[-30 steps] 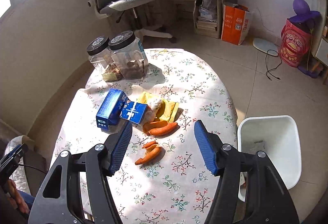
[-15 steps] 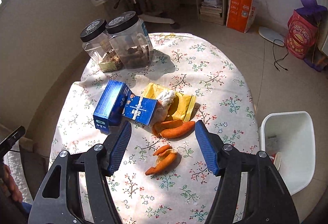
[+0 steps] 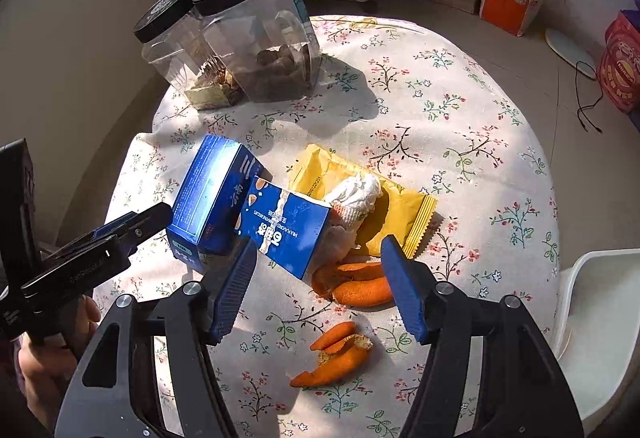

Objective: Collect trash
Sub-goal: 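Move both tools back to the table toward the two blue boxes, then grasp the tall blue box with the left tool while the right tool grasps the flat blue box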

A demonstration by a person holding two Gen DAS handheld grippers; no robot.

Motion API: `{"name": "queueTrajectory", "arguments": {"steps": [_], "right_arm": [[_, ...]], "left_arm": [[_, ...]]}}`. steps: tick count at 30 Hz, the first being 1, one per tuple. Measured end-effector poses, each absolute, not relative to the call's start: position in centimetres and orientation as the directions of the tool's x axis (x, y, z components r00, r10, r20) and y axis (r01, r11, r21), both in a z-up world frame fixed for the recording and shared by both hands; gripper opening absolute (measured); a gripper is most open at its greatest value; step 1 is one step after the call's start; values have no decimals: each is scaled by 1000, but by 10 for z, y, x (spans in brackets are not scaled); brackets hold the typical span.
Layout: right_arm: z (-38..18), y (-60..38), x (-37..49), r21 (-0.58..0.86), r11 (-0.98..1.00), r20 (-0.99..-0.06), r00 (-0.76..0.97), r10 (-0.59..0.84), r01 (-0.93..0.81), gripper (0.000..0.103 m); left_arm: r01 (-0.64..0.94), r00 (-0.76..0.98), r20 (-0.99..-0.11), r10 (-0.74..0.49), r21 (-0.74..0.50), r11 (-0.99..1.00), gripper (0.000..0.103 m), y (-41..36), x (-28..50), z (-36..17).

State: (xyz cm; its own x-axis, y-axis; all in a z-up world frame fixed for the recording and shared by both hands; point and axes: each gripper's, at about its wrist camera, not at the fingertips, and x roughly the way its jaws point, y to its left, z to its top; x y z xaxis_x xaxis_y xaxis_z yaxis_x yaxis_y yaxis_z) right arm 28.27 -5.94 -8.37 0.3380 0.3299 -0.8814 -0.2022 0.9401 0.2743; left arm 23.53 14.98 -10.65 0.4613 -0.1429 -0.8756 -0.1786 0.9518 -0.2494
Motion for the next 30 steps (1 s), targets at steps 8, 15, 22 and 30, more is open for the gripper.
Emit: {"name": "queueTrajectory", "arguments": {"steps": [8,15,22,30], "right_arm": [[-124,-44,301,314,935,-899,265,349,-165,47],[-115,-33,297,333,925,-891,258,373,-185,12],[-79,-45,282,353,909,-855,318,410,-221,8],[-31,-94,263,321,928,-813,447,372,-189,7]], "left_arm": [[-165,375,-924,-67,-137,977,78,130,262,-144],[-147,348,-937,-17,-72,987,55,133,260,-150],[-182,400,-916,-20,-101,978,55,141,246,-125],[-67,514,-845,-151,-215,974,55,87,217,-68]]}}
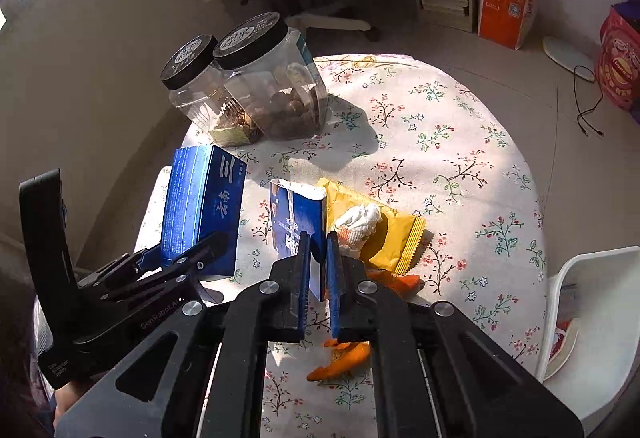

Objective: Collect trash
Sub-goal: 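Grasp the tall blue box with the left tool while the right tool grasps the flat blue box, then carry both blue boxes over the white bin and open both tools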

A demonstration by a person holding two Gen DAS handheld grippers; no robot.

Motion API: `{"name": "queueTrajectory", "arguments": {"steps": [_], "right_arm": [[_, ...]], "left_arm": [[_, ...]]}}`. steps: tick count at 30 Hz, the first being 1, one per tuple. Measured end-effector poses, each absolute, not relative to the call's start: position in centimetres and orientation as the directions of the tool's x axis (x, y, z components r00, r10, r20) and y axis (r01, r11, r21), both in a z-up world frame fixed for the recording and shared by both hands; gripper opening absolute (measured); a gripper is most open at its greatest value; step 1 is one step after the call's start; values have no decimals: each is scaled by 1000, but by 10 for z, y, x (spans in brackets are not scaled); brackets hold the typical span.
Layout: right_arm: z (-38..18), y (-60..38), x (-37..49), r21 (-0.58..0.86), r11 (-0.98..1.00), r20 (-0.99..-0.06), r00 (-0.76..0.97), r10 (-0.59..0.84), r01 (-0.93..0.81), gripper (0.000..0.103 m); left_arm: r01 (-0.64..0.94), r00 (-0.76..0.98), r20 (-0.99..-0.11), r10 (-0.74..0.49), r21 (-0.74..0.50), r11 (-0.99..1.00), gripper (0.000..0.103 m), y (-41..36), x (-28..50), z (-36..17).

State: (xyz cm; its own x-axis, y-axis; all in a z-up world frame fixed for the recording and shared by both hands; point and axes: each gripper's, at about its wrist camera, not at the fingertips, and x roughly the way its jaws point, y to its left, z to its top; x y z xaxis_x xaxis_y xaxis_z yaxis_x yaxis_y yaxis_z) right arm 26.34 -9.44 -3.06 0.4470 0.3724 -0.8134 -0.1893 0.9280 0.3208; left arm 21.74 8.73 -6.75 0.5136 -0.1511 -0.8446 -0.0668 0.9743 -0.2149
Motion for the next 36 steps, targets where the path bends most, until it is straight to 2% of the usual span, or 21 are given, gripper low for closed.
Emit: {"name": "queueTrajectory", "arguments": {"steps": [7,14,24,36], "right_arm": [[-2,-168,235,278,958,-787,554,272,-75,7],[7,-236,208,243,968,-782,602,162,55,7],[11,-313,168,104,972,-787,615,-48,209,7],[-22,-356,152,15,958,-850,509,-139,286,7]], "left_arm": [[96,530,-784,-324,-324,941,55,17,204,-41],[233,515,-739,-434,-367,901,55,-57,195,-30],[367,458,-759,-464,-314,876,55,-165,177,-53],[466,372,-785,-496,-304,831,55,-233,158,-90]]}}
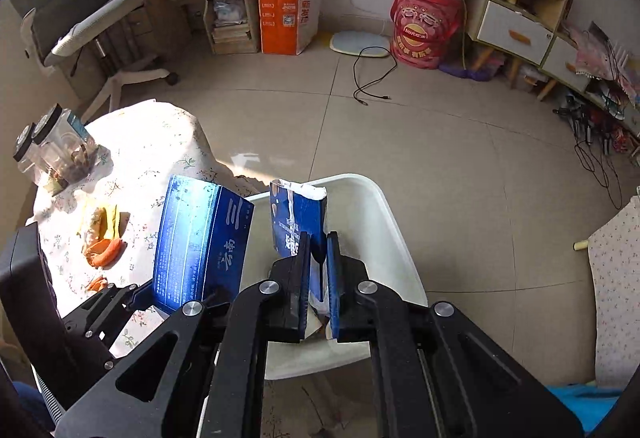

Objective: Collect trash
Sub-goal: 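Carry both blue boxes over the white bin and open both tools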

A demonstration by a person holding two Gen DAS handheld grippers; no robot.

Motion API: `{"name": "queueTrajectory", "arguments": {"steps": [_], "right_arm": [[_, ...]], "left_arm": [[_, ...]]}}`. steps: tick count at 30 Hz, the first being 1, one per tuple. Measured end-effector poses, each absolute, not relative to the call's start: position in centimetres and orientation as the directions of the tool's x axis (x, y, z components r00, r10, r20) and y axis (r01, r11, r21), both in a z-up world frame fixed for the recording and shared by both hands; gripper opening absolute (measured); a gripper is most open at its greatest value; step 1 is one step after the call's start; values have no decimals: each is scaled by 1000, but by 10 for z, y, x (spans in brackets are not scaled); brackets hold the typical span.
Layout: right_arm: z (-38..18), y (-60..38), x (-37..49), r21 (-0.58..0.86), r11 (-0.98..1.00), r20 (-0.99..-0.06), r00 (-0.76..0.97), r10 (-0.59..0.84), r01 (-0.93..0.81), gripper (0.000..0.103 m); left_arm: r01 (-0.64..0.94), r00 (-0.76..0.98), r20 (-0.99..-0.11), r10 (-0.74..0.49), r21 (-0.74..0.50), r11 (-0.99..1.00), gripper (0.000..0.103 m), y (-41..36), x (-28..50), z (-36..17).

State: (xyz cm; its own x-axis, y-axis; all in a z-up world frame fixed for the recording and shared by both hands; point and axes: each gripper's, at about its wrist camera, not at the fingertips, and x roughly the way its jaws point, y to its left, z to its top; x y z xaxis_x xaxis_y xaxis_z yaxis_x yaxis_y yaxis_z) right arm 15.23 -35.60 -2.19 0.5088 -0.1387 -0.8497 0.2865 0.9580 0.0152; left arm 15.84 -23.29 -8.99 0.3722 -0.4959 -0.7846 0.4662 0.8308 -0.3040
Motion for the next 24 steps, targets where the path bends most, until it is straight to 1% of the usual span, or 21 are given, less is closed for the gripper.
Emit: {"name": "queueTrajectory", "arguments": {"steps": [13,15,16,17,18,19,24], "right_arm": [[-37,-367,150,-25,950,-874,455,-171,311,8],[-40,-366,152,-34,951,-880,441,-175,308,12],[-42,-365,152,-47,950,-883,431,-184,309,19],[-44,-364,153,-60,949,-884,426,-195,309,32],[-44,-362,153,-71,950,-881,428,-203,304,37],[-43,-359,153,-81,951,-877,433,-211,299,38],[-38,-351,155,-110,953,-863,449,-233,284,41]], "left_arm": [[474,297,-806,-512,-341,812,56,-242,160,-114],[467,275,-805,-525,-366,805,56,-242,162,-116],[460,266,-806,-529,-376,804,57,-241,164,-117],[452,271,-810,-520,-370,812,57,-240,164,-118],[451,268,-810,-522,-374,811,60,-239,165,-117],[450,271,-809,-521,-372,812,60,-237,165,-116],[423,278,-805,-524,-387,819,61,-225,168,-112]]}}
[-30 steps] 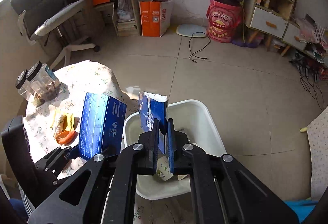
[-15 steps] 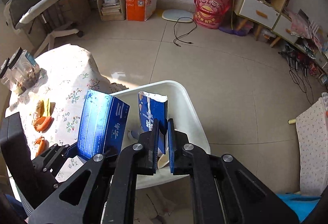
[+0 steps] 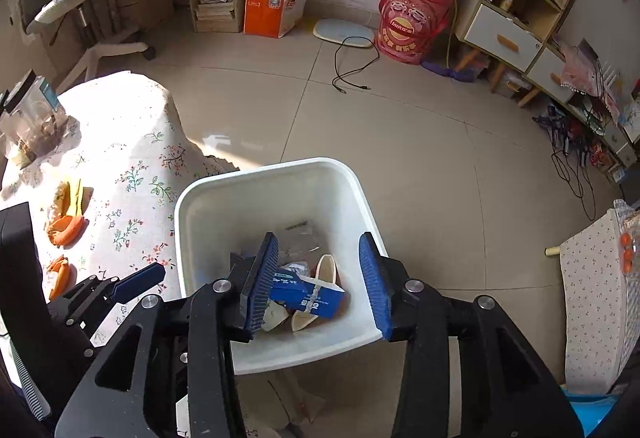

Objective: Collect trash
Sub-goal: 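Carry both blue boxes over the white bin and open both tools, then move both tools back to the table toward the orange peels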

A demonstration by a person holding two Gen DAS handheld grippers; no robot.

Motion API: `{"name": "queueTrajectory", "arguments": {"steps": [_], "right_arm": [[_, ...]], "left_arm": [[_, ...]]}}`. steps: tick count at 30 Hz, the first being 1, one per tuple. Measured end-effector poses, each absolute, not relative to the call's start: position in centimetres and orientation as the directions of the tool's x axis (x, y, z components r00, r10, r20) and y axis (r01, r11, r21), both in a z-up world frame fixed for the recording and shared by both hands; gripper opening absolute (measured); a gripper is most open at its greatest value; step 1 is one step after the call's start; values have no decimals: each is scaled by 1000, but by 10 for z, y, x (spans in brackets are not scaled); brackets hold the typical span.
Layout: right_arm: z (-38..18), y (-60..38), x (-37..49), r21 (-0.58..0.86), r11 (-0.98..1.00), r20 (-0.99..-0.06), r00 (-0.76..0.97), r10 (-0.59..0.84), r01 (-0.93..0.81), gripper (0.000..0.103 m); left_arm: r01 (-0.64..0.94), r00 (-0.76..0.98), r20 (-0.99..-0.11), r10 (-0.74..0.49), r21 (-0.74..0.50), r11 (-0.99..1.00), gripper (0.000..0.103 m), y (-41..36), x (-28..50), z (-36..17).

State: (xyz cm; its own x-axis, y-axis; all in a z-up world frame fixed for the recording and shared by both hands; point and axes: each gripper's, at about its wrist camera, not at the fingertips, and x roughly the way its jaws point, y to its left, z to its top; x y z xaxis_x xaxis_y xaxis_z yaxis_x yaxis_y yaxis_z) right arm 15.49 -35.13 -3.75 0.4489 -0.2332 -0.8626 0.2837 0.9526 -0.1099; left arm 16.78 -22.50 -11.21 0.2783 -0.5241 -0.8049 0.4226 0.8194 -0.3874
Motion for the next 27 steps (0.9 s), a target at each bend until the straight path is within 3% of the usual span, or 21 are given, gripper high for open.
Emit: {"name": "queueTrajectory", "arguments": {"steps": [12,27], "right_arm": [[-19,-315,168,-97,973,-828,526,-196,210,47],[-13,-224,201,10,999,-825,565,-10,33,48]], "left_arm": [[322,390,-799,-457,-347,881,62,-168,174,-85],[10,498,-850,-173,-194,981,63,-1,193,-95]]}}
